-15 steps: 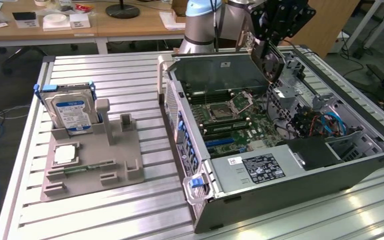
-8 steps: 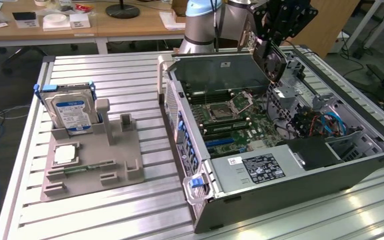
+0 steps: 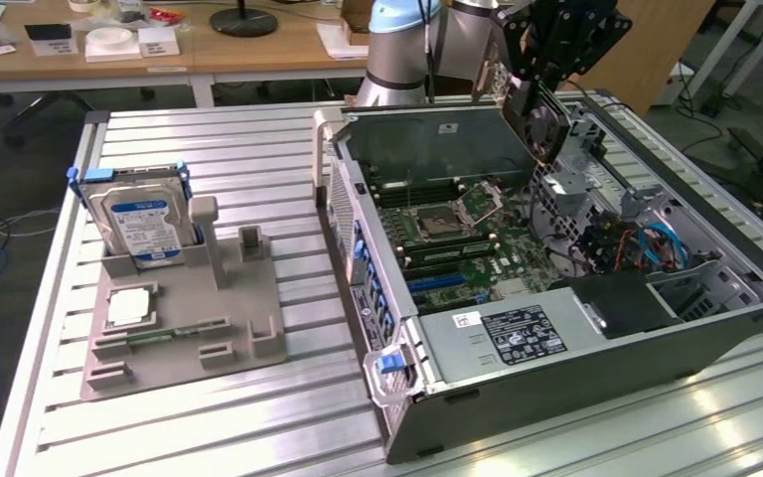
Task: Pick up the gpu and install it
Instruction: 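Insert the gpu into the slot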
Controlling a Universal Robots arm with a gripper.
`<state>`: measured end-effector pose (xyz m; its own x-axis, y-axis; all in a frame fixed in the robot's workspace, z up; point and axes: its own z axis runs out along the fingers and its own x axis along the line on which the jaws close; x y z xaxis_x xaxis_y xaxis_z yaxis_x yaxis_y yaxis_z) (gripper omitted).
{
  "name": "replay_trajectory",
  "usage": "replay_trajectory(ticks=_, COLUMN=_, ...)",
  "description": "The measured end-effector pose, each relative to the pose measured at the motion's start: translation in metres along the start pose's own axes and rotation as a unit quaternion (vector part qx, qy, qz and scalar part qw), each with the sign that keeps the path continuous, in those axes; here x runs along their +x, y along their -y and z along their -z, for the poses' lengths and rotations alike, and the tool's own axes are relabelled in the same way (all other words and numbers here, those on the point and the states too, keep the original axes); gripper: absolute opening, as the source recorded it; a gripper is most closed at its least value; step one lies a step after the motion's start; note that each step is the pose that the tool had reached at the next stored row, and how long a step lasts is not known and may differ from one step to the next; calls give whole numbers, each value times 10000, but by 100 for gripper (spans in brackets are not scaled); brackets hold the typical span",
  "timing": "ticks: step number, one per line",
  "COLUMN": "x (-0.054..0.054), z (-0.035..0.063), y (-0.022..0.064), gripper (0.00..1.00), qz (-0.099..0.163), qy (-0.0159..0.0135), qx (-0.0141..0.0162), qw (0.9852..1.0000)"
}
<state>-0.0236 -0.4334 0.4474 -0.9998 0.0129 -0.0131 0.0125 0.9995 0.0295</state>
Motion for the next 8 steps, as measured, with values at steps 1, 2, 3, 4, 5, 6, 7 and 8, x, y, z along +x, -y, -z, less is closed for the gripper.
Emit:
replay_trajectory(ticks=1, x=0, z=0, y=0, gripper=27, qz=0, qy=0, qx=0, qw=10000)
replay_trajectory(ticks=2, x=0, z=0, y=0, gripper=27, qz=0, qy=0, qx=0, qw=10000)
replay_trajectory(ticks=3, x=0, z=0, y=0, gripper=27, qz=0, qy=0, qx=0, qw=10000)
replay_trajectory(ticks=4, x=0, z=0, y=0, gripper=27, qz=2, qy=0, qx=0, qw=10000)
replay_trajectory(ticks=5, x=0, z=0, y=0, gripper=27, qz=11, qy=0, qx=0, qw=10000)
replay_trajectory(ticks=6, x=0, z=0, y=0, gripper=27, qz=34, qy=-1, qx=0, qw=10000)
replay_trajectory(ticks=7, x=0, z=0, y=0, gripper=27, qz=64, qy=-2, qx=0, qw=10000)
replay_trajectory(ticks=8, x=0, z=0, y=0, gripper=27, qz=106, qy=-3, qx=-1, qw=9999)
